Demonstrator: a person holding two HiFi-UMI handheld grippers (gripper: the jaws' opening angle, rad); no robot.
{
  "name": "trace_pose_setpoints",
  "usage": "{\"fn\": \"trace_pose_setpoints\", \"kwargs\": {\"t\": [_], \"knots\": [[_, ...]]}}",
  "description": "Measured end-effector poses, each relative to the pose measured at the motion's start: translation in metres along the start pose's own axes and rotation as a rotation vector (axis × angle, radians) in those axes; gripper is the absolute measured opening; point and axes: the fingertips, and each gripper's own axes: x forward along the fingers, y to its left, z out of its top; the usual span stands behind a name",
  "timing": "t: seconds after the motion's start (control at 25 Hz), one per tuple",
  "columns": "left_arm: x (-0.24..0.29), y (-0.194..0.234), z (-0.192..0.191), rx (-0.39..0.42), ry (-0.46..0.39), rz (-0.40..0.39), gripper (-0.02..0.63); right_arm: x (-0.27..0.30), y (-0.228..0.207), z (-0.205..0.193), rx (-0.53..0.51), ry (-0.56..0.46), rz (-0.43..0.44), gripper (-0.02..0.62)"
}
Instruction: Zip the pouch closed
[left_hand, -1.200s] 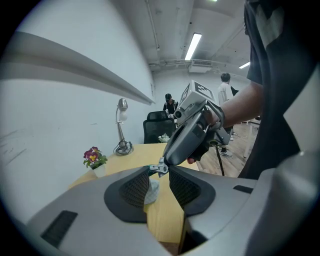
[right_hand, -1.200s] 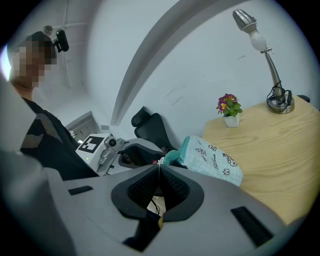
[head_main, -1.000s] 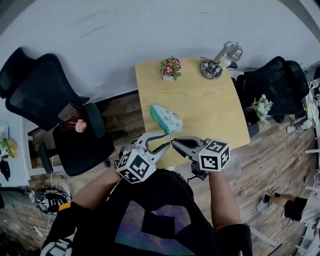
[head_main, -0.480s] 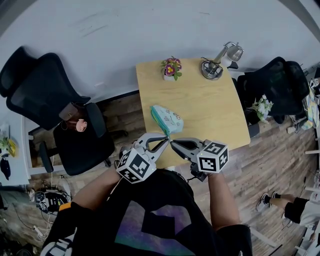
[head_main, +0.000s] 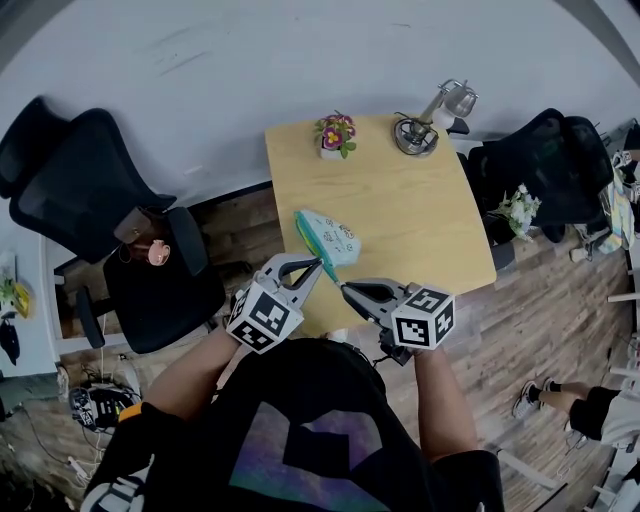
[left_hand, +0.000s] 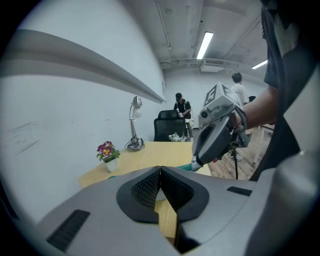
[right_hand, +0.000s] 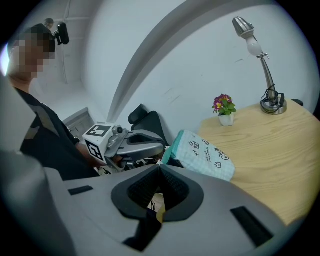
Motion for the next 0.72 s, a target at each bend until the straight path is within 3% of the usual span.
{"fn": "trace_pose_setpoints", "kwargs": {"t": [0.36, 0.52, 0.72], "knots": [[0.01, 0.076, -0.044, -0.146, 0.115, 0.126, 0.011, -0.014, -0.005, -0.016, 0.015, 0.009, -0.05, 0.02], [0.014, 0.076, -0.055, -0.181, 0.139, 0.109, 0.012, -0.013, -0.005, -0.022, 0.004, 0.019, -0.081, 0.02], [0.014, 0.066, -0.045, -0.279, 0.111, 0.089, 0.013, -0.017, -0.015, -0.032, -0.012, 0.024, -0.173, 0.021]]}}
